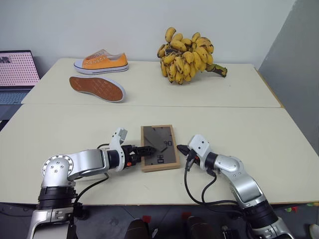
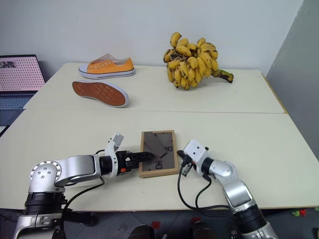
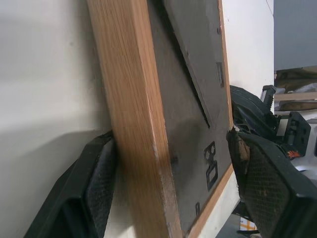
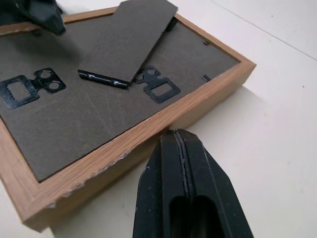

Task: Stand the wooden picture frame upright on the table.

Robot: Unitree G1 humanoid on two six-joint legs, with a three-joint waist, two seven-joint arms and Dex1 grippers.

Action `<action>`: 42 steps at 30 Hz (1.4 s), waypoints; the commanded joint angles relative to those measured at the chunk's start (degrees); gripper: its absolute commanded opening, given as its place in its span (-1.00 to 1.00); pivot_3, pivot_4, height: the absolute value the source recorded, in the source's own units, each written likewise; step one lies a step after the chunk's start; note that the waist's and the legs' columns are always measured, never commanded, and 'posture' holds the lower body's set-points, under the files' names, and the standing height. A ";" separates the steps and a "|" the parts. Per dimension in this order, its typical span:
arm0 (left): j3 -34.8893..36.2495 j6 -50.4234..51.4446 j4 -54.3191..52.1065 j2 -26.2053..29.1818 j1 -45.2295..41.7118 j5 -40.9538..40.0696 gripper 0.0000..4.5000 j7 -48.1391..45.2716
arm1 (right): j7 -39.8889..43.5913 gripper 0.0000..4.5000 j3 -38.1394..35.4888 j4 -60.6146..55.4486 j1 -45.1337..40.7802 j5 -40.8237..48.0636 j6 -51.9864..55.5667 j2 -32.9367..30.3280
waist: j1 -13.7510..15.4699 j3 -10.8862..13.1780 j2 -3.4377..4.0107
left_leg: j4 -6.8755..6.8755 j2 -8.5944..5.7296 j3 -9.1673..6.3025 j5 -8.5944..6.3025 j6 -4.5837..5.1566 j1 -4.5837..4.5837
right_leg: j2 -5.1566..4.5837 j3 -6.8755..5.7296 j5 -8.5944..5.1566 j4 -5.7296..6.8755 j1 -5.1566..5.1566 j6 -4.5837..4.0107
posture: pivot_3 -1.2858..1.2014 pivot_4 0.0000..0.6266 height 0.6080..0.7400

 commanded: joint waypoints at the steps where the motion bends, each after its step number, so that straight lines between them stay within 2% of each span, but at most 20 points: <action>1: -2.53 -1.70 -0.83 0.99 0.12 -3.19 0.59 0.08 | -0.47 -1.00 0.33 -1.90 -1.50 0.52 -0.08 0.64 | 0.11 0.00 0.00 | 0.00 0.00 0.00 0.00 0.00 0.00 | 0.00 0.00 0.00 -0.01 0.00 0.00 | 0.03 -0.52 1.00; 10: -3.66 -5.51 -0.62 3.23 -1.01 -6.45 0.59 -0.55 | -1.53 -1.00 -0.48 1.39 -3.02 0.40 -1.32 0.82 | 0.17 0.03 0.01 | -0.03 0.00 0.01 -0.04 -0.07 -0.02 | 0.00 0.02 -0.02 -0.07 -0.05 -0.02 | 0.03 -0.52 1.00; 11: -3.61 -5.84 -0.86 3.37 -0.97 -6.73 0.43 -0.72 | -1.57 -1.00 -0.64 1.70 -3.13 0.43 -1.55 0.66 | 0.16 0.04 0.00 | -0.03 0.00 0.01 -0.04 -0.07 -0.03 | 0.00 0.02 -0.03 -0.08 -0.05 -0.03 | 0.03 -0.52 1.00; 12: -3.63 -6.05 -0.90 3.61 -0.97 -6.99 0.39 -0.93 | -1.63 -1.00 -0.75 2.08 -3.27 0.40 -1.83 0.54 | 0.17 0.04 0.00 | -0.04 0.00 0.02 -0.04 -0.08 -0.04 | 0.00 0.02 -0.03 -0.09 -0.05 -0.03 | 0.03 -0.52 1.00; 17: -3.44 -7.26 -0.52 3.94 -1.35 -7.36 -0.16 -1.67 | -1.87 -1.00 -1.69 4.25 -4.17 0.52 -3.09 -0.20 | 0.18 0.05 0.01 | -0.11 0.00 0.01 -0.05 -0.09 -0.07 | 0.00 0.02 -0.02 -0.20 -0.06 -0.05 | 0.03 -0.52 1.00; 20: -3.54 -7.98 -0.31 3.77 -1.83 -7.36 -0.39 -2.11 | -2.04 -1.00 -1.88 5.32 -4.61 0.48 -3.83 -0.31 | 0.35 0.05 0.02 | -0.14 0.00 0.01 -0.05 -0.10 -0.09 | 0.00 0.01 -0.02 -0.32 -0.05 -0.05 | 0.03 -0.52 1.00; 27: -3.57 -8.86 -0.74 3.97 -2.64 -6.34 -0.42 -4.06 | -2.23 -1.00 -1.77 7.35 -4.98 -0.68 -6.36 -1.13 | 0.73 0.05 0.01 | -0.43 0.00 0.03 -0.02 -0.15 -0.09 | 0.00 0.02 0.04 -0.51 -0.08 -0.15 | 0.03 -0.52 1.00; 29: -2.73 -8.98 -0.74 4.48 -3.51 -3.12 -0.42 -6.93 | -2.22 -1.00 -2.91 7.90 -4.26 -0.61 -6.82 -2.43 | 1.00 0.05 0.02 | -0.61 0.01 0.03 0.05 -0.26 -0.09 | 0.00 0.01 0.04 -0.65 -0.09 -0.15 | 0.03 -0.52 1.00; 31: -1.83 -9.73 -1.66 5.78 -4.96 3.57 -0.42 -12.18 | -2.01 -1.00 -4.66 8.06 -3.09 -0.07 -7.35 -4.37 | 1.07 0.06 0.03 | -0.66 0.01 0.03 0.06 -0.27 -0.11 | 0.00 0.00 0.04 -0.77 -0.09 -0.16 | 0.03 -0.52 1.00; 38: -2.88 -22.53 -6.81 11.29 -9.50 31.71 -0.42 -33.42 | -2.02 -1.00 -13.80 6.89 -3.07 3.60 -6.01 -10.94 | 1.10 0.10 0.08 | -0.68 0.00 0.09 0.17 -0.47 -0.21 | 0.00 0.00 0.04 -0.86 -0.13 -0.17 | 0.03 -0.52 1.00; 41: -3.15 -26.39 -9.78 11.40 -10.17 38.64 -0.42 -38.45 | -1.53 -1.00 -17.29 2.25 -5.91 7.60 -1.44 -11.76 | 1.04 0.13 0.09 | -0.73 0.01 0.12 0.17 -0.47 -0.22 | 0.00 0.02 0.03 -0.88 -0.13 -0.18 | 0.03 -0.52 1.00; 42: -2.98 -26.91 -11.20 10.95 -10.53 39.70 -0.42 -39.39 | -1.57 -0.92 -18.96 -1.40 -8.20 11.03 2.39 -11.32 | 1.02 0.15 0.10 | -0.73 0.02 0.12 0.17 -0.47 -0.22 | 0.00 0.03 0.03 -0.88 -0.14 -0.19 | 0.03 -0.52 1.00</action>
